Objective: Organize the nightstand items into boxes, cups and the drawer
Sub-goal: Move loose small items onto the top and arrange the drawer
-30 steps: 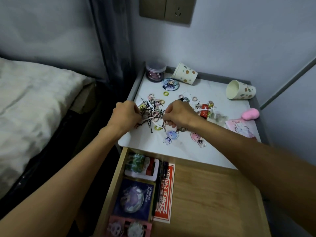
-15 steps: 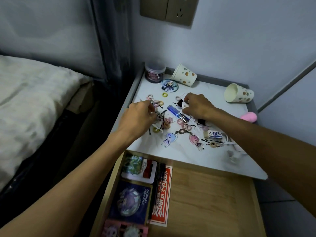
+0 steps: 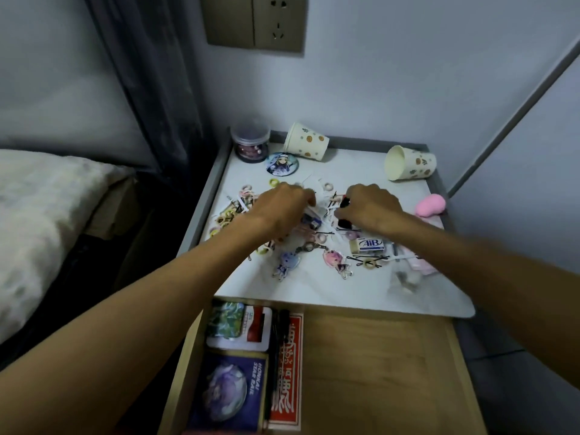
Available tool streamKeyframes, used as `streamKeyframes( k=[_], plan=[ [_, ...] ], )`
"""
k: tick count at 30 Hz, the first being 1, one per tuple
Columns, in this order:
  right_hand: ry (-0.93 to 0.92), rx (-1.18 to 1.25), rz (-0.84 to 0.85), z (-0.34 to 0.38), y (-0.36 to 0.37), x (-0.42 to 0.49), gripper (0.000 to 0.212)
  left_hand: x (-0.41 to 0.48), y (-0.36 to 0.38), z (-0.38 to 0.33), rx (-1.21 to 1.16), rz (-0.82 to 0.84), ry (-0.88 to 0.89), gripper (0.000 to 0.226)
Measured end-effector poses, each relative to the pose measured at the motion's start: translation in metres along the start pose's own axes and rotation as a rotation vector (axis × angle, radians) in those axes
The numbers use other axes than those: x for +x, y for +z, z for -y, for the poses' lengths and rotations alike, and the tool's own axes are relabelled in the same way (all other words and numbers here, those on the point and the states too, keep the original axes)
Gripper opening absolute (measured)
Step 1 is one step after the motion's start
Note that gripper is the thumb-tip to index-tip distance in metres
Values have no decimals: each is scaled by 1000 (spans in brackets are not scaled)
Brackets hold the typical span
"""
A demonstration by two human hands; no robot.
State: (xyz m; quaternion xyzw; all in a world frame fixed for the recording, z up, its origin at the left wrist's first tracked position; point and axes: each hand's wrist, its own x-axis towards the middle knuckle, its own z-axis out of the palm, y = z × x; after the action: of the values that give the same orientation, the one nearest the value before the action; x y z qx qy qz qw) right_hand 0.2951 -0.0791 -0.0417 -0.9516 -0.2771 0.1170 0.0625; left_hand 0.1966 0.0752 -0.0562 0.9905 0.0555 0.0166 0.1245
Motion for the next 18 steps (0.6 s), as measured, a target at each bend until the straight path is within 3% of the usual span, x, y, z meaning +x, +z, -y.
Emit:
streamKeyframes(
  k=[5, 13, 18],
  plan=[
    [37, 2, -131, 1, 7, -1, 26, 12, 5, 0, 158, 49, 111, 35],
    [71, 57, -104, -4, 0, -1, 29, 18, 2, 4, 281, 128, 192, 32],
    [63, 180, -76, -17, -12, -6, 34, 12, -12, 2, 226, 129, 154, 30]
  ],
)
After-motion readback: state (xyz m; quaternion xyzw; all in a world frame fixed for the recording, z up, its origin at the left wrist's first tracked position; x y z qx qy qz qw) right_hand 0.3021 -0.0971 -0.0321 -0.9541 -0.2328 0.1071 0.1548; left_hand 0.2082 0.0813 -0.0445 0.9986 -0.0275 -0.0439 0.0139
